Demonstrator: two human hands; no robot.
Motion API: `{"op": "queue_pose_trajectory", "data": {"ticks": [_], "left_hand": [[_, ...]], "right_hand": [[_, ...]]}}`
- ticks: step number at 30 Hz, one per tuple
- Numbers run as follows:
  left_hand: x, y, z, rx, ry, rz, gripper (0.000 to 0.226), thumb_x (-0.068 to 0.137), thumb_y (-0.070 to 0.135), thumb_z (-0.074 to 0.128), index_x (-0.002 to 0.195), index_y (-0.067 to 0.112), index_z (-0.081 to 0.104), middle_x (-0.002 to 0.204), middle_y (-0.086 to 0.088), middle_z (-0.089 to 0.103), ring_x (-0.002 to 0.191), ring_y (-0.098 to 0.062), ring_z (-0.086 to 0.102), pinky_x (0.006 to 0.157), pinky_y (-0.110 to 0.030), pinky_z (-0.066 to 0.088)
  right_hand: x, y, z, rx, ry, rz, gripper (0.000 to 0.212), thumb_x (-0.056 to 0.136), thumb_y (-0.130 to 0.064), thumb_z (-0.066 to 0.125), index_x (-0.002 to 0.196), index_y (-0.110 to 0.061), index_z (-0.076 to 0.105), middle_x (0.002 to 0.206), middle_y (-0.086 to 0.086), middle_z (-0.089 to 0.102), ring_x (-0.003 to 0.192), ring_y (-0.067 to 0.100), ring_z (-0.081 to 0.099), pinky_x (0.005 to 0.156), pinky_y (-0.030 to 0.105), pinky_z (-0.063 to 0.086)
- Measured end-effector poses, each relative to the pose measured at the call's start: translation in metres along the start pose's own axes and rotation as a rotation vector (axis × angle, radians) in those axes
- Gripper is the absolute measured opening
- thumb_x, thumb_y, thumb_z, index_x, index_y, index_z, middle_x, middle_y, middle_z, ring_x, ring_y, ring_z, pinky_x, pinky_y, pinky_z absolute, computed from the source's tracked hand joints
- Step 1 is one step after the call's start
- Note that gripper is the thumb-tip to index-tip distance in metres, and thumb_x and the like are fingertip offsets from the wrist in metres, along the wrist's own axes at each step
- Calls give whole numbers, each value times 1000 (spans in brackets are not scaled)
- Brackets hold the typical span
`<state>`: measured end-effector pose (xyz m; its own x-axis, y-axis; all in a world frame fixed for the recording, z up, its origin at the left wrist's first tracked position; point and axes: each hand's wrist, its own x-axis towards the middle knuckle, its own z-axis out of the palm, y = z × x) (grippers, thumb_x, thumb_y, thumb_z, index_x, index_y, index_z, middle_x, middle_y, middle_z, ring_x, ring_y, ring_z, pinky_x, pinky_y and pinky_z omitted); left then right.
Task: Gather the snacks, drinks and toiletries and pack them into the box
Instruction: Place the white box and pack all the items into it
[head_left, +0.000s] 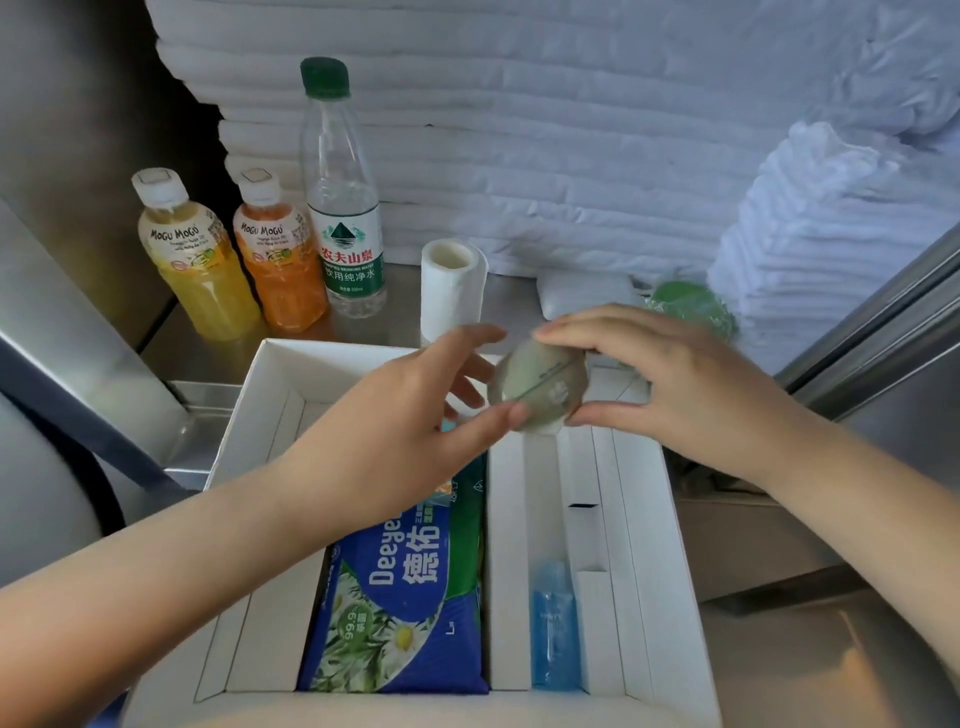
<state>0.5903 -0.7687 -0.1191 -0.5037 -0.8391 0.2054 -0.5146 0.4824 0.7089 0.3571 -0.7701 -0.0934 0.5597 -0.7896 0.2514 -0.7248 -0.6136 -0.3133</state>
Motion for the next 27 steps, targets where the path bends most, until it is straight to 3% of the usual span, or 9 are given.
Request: {"op": "queue_pose_trajectory", "data": {"ticks": [3, 5, 9, 14, 16, 20, 22, 25, 27], "left_hand": [[2, 1, 7, -88, -40, -96, 58, 73, 67, 47, 124, 38, 46, 97, 22, 61, 86, 8, 58, 73, -13, 49], [3, -1, 9, -76, -62, -143, 43, 77, 60, 51, 115, 40, 51, 94, 22, 61, 83, 9, 58, 72, -14, 49], [-2, -7, 4, -135, -93, -194, 24, 80, 52, 57, 103, 48, 50, 94, 24, 64, 84, 8, 60, 73, -16, 51], [-7, -7, -9, -180, -139, -191, 37, 64, 65, 51, 98, 52, 52, 94, 35, 61, 87, 9, 60, 68, -13, 51], [-9, -9, -10, -181, -150, -214, 39, 61, 68, 51, 97, 53, 51, 93, 35, 61, 87, 10, 60, 65, -17, 52], [-13, -13, -5, -106, -160, -250, 42, 60, 71, 53, 95, 49, 50, 89, 36, 59, 80, 11, 60, 56, -13, 49], [-15, -17, 4, -102, -191, -315, 36, 66, 65, 61, 93, 45, 48, 85, 28, 63, 74, 9, 62, 50, -11, 48], [-16, -22, 24, 21, -251, -315, 34, 70, 62, 62, 88, 42, 41, 80, 17, 61, 68, 9, 61, 45, -10, 47], [-15, -24, 39, 167, -283, -258, 35, 74, 62, 59, 90, 38, 37, 83, 15, 58, 66, 0, 60, 50, -16, 51]], "right_hand": [[-3, -5, 10, 33, -48, -19, 59, 74, -35, 71, 129, -23, 54, 123, -8, 56, 111, -1, 50, 98, 11, 36], [-4, -4, 14, 112, -70, 10, 60, 74, -36, 72, 130, -28, 52, 122, -13, 55, 109, -4, 50, 93, 10, 38], [-3, 2, 16, 308, -234, 221, 74, 74, -30, 77, 136, -43, 39, 125, -29, 51, 112, -12, 49, 92, 7, 40], [5, 10, 17, 500, -358, 289, 26, 83, -17, 72, 107, -22, 65, 97, -14, 70, 91, 0, 65, 88, 18, 49], [8, 14, 14, 523, -373, 310, 19, 80, -21, 74, 98, -25, 67, 92, -14, 71, 86, 2, 67, 85, 18, 51], [15, 22, 8, 524, -345, 349, 12, 80, -19, 74, 87, -28, 71, 81, -9, 73, 71, 4, 67, 68, 16, 53], [18, 22, 5, 464, -323, 341, 15, 79, -15, 74, 84, -29, 71, 77, -11, 72, 68, 1, 66, 64, 12, 51], [23, 17, 9, 102, -282, 173, 20, 81, -11, 68, 82, -31, 71, 77, -20, 69, 73, -7, 62, 68, 6, 44], [26, 14, 18, -120, -312, 12, 23, 87, -12, 61, 95, -31, 69, 89, -18, 69, 84, -2, 61, 71, 10, 42]]}}
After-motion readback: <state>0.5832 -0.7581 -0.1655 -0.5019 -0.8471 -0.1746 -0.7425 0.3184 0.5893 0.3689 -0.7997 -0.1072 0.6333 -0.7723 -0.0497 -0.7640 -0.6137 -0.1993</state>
